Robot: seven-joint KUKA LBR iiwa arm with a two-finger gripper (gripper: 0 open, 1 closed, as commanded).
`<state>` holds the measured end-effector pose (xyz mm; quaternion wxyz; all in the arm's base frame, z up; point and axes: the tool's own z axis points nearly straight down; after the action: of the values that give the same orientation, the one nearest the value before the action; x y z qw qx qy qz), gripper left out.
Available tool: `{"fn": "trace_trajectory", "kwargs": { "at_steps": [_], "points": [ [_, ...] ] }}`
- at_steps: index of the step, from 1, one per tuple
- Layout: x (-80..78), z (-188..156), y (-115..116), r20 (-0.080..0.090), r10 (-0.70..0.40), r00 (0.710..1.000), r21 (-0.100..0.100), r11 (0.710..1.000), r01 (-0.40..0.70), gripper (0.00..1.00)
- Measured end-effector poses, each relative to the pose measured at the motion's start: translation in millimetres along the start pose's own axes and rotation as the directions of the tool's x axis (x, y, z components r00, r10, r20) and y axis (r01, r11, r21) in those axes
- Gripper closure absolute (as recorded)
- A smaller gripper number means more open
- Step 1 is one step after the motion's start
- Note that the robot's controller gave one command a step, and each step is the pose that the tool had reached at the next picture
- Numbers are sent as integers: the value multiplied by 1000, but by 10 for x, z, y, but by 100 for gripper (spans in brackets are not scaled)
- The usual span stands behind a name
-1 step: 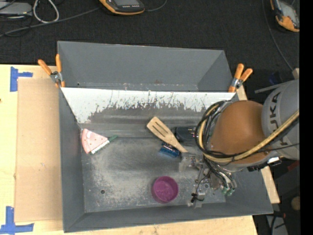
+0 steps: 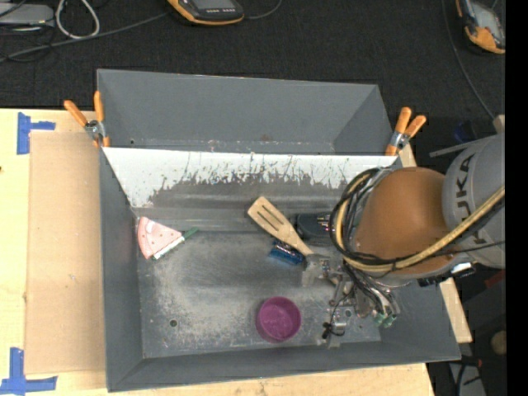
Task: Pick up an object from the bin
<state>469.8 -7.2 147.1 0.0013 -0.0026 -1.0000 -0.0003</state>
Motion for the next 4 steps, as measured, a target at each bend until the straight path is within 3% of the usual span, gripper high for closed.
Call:
{"fn": "trace_trajectory", "kwargs": {
  "at_steps": [1, 2, 3, 4],
  "points": [
    [-88, 774, 406, 16, -100, 995, -1, 995, 100, 0],
    [5, 335, 586, 12, -155, 988, 2, 988, 154, 0],
    [-74, 682, 436, 20, -108, 994, 0, 994, 108, 0],
    [-62, 742, 400, 35, -297, 954, 7, 955, 297, 0]
  ]
}}
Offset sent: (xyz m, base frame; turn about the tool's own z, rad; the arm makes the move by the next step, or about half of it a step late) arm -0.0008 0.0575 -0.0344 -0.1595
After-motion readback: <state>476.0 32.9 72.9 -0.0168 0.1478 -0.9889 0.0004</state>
